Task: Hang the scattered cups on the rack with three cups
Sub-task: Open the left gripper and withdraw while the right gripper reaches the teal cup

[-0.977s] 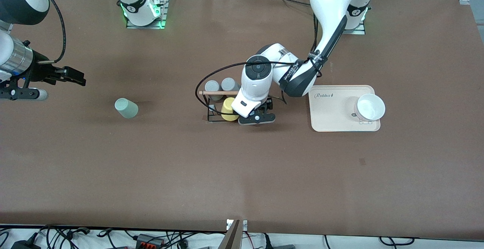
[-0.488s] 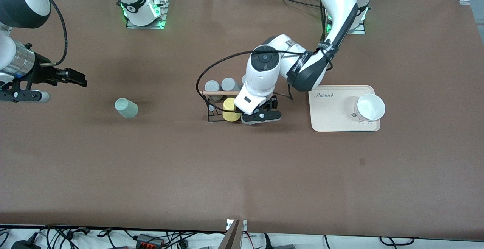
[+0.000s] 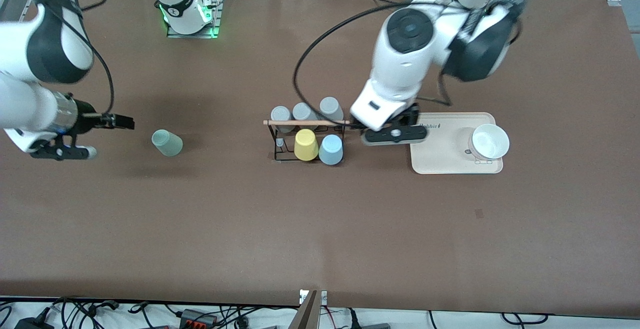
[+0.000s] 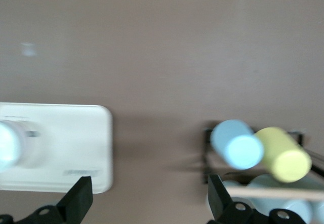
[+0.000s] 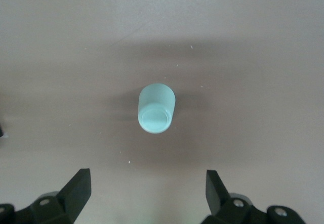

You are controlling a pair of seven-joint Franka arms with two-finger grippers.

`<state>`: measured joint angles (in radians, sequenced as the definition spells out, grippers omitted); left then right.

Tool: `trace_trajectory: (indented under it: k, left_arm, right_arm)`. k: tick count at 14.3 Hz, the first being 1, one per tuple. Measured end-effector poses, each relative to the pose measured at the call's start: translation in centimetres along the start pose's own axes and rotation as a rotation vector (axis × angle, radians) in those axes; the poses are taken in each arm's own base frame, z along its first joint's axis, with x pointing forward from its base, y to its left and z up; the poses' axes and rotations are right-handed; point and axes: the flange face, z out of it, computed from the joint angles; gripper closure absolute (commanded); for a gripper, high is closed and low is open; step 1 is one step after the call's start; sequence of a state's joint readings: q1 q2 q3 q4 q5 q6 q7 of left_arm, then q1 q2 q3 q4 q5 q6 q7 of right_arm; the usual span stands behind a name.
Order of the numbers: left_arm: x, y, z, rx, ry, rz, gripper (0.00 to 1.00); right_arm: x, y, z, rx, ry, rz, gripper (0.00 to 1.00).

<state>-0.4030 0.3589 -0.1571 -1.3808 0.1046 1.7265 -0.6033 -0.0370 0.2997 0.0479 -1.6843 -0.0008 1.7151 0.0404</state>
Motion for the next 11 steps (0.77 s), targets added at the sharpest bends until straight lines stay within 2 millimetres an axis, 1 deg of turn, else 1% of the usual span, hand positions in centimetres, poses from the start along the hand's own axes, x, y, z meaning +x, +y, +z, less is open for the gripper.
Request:
trace_trajectory:
  k: [2,4,7,10,11]
  left_arm:
    - [0.8,-5.8,-2.7,0.028,-0.034,0.067,0.0]
    - [1.6,-11.6,-4.2,0.046,-0.077,0.139,0.0]
    - [2.2,-18.3,-4.9,0.025,-0.135,0.163,0.0]
    - [2.5,-25.0,-4.8,-0.064,-0.158,0.151,0.0]
    - [2.6,-26.6,-4.8,-0.076,-0.145,0.14,0.0]
  right_arm:
    - [1.9,-0.1,3.7,0.003,-0.009,-0.002,0.0]
    - [2.5,-0.1,6.9,0.004,-0.023,-0.002,0.0]
    - [2.0,-0.3,10.5,0.003,-0.029,-0.005,0.0]
    - [1.3,-0.4,13.2,0.003,-0.027,-0.006,0.0]
    - [1.1,-0.4,14.0,0.004,-0.022,-0.006,0.0]
